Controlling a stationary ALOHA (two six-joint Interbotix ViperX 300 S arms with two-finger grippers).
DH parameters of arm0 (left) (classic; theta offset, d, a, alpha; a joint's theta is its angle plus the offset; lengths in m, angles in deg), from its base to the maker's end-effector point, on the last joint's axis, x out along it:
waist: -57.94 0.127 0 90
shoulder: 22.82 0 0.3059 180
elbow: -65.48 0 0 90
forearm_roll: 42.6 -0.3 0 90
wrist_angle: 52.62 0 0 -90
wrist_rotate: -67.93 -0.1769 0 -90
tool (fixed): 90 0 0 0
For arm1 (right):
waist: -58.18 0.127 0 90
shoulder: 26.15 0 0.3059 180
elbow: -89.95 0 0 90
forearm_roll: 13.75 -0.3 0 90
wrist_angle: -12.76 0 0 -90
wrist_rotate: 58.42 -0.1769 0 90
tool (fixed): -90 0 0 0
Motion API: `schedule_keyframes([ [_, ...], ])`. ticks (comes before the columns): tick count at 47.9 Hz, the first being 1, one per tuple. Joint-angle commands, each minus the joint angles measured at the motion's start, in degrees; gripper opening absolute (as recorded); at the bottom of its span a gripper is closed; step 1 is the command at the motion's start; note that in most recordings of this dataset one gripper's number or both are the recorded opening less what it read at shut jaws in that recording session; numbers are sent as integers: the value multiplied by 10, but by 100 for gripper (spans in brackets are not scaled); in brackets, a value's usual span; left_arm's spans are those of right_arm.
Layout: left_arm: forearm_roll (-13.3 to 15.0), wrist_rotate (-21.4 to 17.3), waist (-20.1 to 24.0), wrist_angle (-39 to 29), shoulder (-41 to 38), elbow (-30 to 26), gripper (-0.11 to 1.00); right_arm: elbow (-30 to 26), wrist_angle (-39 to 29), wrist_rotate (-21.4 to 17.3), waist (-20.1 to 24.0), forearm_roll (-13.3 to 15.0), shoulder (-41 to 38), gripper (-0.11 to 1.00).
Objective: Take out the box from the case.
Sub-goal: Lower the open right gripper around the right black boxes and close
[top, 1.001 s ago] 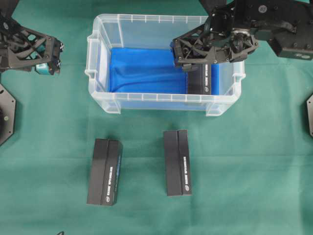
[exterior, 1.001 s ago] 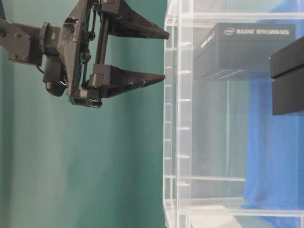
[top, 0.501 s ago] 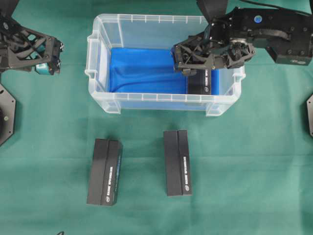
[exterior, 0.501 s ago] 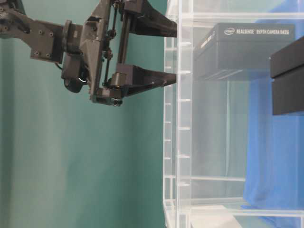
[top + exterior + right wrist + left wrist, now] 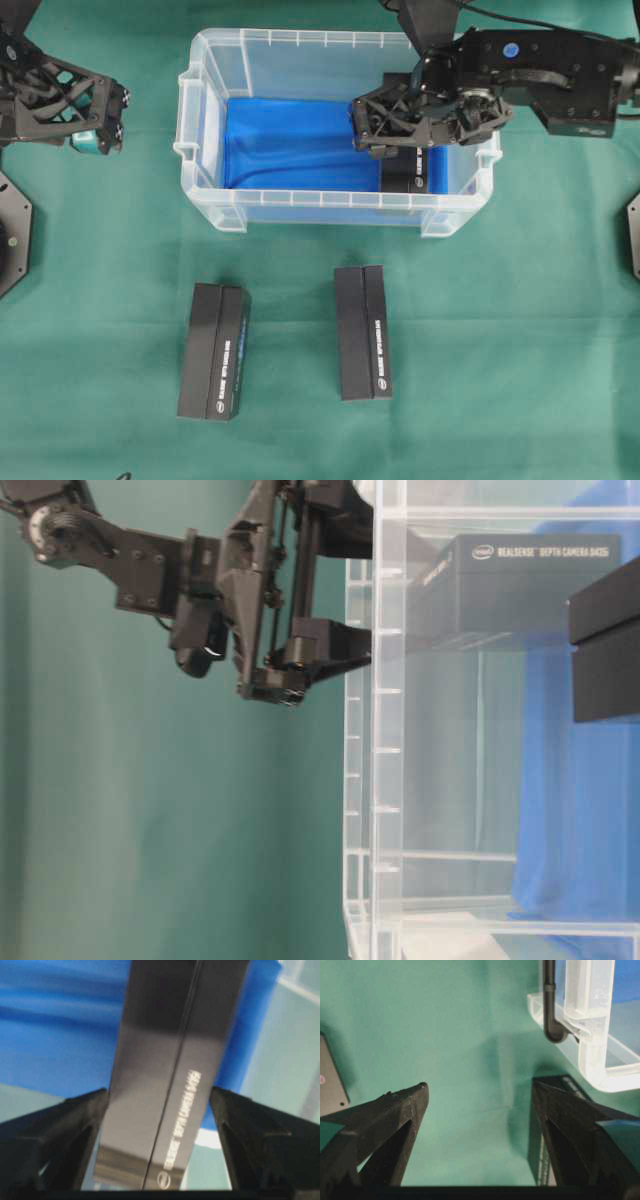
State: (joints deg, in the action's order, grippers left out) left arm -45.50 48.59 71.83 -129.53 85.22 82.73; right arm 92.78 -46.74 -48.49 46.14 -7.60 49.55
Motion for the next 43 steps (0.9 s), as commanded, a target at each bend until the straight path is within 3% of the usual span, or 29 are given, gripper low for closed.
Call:
schedule_keyframes([
  [1, 1, -2, -2, 2, 5, -9, 87, -1, 4, 0, 2, 1, 4, 84],
  [43, 1, -1, -2, 1, 4, -9, 87, 20, 35, -8, -13, 1, -20, 84],
])
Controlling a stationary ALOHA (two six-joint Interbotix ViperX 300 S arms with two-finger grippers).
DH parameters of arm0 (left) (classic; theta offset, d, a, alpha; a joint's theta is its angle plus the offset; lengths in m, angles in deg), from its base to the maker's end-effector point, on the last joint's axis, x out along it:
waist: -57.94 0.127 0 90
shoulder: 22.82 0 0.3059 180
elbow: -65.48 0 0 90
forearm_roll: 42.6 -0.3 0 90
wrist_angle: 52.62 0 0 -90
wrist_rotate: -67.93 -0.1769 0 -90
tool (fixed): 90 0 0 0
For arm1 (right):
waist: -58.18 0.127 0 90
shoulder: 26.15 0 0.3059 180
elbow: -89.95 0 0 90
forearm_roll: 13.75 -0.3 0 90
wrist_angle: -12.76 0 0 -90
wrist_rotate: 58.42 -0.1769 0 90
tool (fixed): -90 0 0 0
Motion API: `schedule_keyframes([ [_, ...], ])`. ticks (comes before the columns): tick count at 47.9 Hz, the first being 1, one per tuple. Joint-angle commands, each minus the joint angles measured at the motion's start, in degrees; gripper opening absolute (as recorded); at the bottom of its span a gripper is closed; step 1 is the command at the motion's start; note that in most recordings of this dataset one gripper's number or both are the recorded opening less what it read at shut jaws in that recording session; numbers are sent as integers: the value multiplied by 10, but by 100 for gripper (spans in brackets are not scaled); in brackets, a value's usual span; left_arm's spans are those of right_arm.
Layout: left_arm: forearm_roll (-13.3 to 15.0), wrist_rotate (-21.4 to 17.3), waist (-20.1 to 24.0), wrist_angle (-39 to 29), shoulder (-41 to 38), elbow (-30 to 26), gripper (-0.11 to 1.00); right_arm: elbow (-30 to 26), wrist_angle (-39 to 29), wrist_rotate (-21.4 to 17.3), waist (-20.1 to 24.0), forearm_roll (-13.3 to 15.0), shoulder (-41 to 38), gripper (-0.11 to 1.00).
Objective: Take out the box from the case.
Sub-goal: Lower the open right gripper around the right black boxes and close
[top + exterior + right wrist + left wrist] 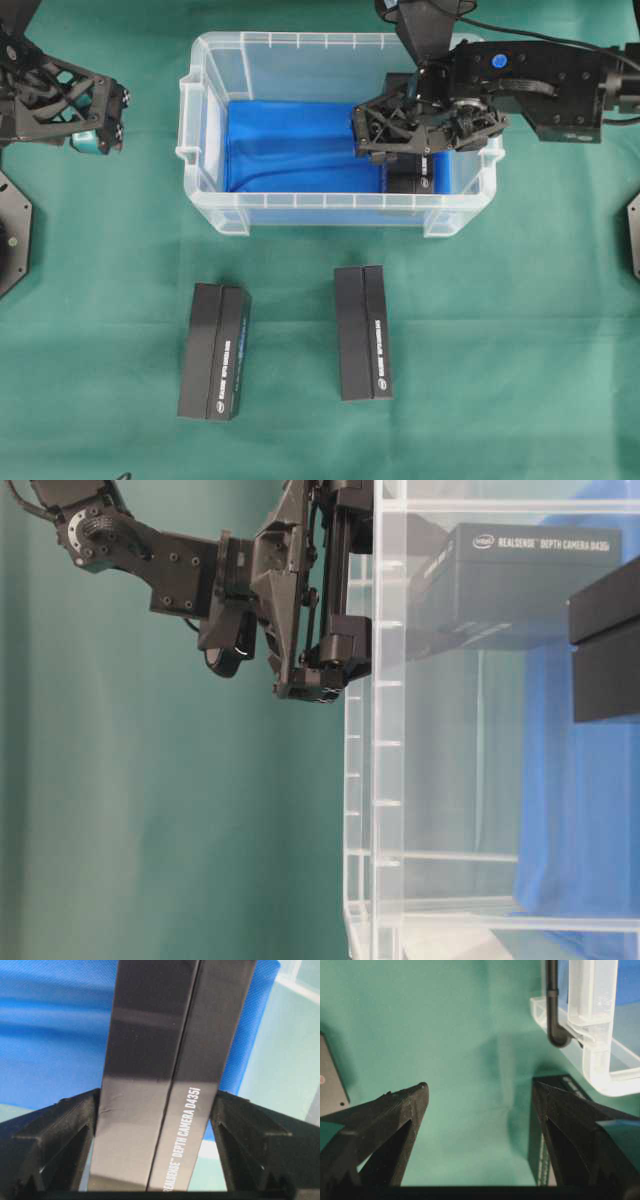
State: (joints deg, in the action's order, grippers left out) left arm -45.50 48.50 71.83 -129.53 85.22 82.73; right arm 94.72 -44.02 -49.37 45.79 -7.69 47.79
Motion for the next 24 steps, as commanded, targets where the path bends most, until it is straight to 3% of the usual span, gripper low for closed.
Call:
schedule_keyframes([
  [1, 1, 0, -2, 1, 5, -8, 87, 1, 8, 1, -10, 2, -3, 84],
  [24, 1, 2, -2, 2, 5, -9, 87, 1, 8, 2, -14, 3, -4, 83],
])
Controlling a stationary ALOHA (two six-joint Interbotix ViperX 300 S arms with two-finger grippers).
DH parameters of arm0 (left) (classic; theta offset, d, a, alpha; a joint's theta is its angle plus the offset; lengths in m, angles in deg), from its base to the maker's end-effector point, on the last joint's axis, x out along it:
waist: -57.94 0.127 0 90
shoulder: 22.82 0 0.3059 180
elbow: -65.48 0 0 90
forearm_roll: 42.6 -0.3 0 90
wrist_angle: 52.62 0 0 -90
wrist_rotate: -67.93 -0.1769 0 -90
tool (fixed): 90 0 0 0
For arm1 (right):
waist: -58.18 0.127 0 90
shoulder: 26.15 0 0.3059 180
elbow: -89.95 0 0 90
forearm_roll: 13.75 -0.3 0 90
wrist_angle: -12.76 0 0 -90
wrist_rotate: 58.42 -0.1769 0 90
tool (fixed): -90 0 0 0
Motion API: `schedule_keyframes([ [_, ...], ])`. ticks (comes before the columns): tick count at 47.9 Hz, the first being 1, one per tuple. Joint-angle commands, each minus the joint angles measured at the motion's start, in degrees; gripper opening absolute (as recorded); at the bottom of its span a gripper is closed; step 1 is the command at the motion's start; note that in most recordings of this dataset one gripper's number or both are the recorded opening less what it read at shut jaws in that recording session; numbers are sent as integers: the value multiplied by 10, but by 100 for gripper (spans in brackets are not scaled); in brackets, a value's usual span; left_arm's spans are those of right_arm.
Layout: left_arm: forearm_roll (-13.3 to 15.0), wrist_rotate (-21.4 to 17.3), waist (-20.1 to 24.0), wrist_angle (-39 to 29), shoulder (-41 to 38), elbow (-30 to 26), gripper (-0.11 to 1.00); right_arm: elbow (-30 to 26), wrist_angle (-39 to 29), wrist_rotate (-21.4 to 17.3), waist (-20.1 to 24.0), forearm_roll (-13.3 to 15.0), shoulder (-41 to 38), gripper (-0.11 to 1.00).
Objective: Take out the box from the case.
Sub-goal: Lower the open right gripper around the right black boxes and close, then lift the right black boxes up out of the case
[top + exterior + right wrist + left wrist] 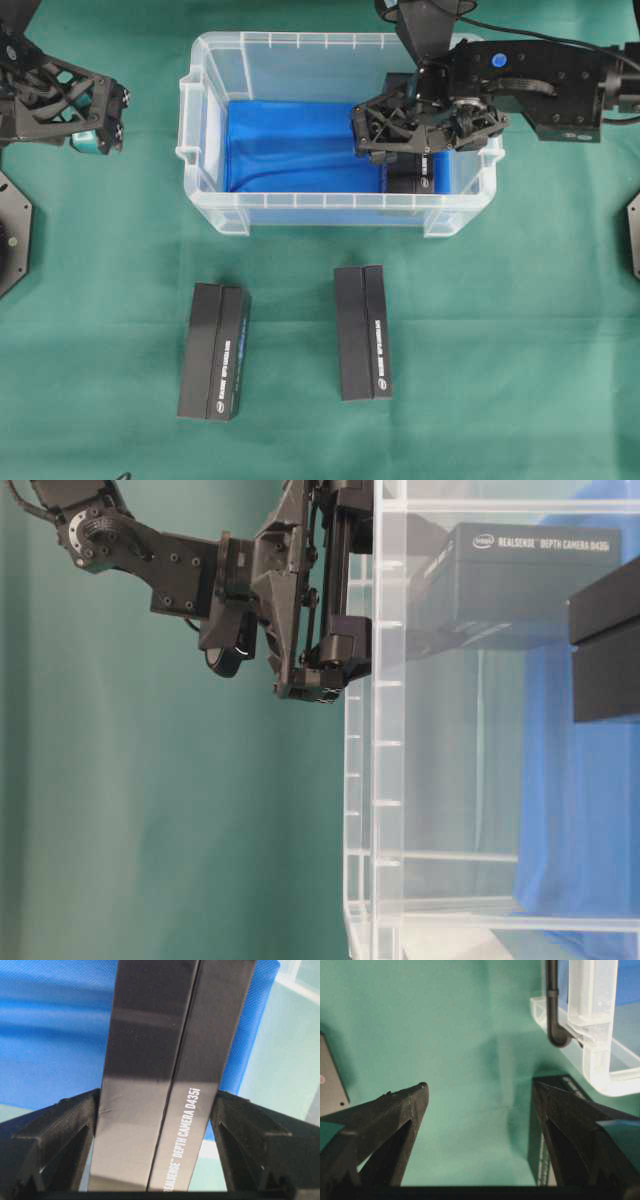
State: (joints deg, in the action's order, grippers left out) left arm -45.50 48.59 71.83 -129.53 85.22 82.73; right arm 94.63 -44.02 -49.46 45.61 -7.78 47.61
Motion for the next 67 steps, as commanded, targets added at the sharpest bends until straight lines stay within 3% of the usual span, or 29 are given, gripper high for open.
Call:
schedule_keyframes([
  [1, 1, 1, -2, 2, 4, -9, 87, 2, 8, 3, -12, 3, -2, 83],
  [12, 1, 2, -2, 1, 5, -8, 87, 2, 8, 4, -11, 3, -2, 81],
  [17, 1, 2, -2, 2, 5, -9, 87, 2, 8, 4, -9, 3, -2, 68],
  [44, 1, 1, -2, 2, 5, -9, 87, -8, 1, 4, -5, 3, 13, 67],
  [67, 0, -1, -1, 4, 5, -8, 87, -84, -120, 6, -6, 3, 83, 67],
])
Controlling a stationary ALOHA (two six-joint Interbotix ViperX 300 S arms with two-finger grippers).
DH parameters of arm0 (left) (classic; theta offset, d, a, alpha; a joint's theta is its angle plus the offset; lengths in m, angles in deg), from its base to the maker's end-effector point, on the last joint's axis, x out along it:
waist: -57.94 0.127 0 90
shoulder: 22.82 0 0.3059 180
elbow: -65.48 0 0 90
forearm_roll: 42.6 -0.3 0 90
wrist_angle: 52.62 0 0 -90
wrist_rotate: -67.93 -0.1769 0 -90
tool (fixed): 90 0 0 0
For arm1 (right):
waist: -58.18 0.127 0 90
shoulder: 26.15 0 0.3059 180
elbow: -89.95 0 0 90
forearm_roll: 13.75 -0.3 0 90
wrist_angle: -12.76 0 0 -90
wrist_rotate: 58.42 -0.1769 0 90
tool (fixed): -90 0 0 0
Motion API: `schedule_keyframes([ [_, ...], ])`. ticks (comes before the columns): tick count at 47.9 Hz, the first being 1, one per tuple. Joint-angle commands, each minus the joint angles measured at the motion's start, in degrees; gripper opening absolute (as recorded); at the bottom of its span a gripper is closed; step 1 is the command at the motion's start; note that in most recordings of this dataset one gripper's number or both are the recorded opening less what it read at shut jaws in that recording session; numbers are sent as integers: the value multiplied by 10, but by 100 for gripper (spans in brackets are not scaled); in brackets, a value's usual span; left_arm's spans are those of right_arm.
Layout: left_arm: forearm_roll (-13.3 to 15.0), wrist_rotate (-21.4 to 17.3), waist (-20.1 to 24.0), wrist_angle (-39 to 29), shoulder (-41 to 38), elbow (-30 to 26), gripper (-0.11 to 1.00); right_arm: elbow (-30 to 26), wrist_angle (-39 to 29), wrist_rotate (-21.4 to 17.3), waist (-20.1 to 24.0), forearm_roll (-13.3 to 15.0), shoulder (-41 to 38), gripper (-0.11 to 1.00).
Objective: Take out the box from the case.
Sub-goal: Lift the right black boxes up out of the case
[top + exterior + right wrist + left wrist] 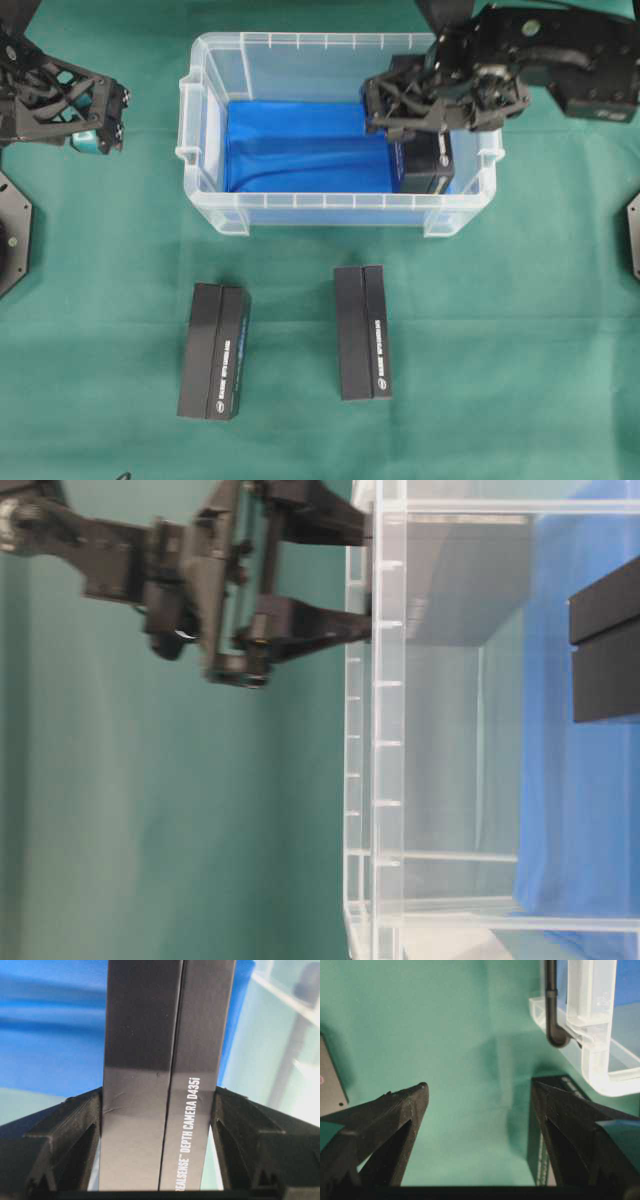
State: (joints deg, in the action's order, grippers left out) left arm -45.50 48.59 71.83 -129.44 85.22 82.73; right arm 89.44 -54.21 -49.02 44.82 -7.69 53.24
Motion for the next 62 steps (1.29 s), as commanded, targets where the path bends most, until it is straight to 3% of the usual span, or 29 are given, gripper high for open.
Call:
schedule_keyframes([
  [1, 0, -1, -2, 3, 5, -9, 87, -38, -24, 2, 2, 2, 29, 67],
  [9, 1, -1, -2, 3, 5, -9, 87, -79, -73, 5, 6, 4, 42, 67],
  [31, 0, -1, -2, 3, 5, -9, 87, -185, -180, 4, 42, 44, 47, 67],
  [62, 1, 2, -8, 3, 5, -9, 87, -192, -189, 4, 47, 62, 46, 67],
])
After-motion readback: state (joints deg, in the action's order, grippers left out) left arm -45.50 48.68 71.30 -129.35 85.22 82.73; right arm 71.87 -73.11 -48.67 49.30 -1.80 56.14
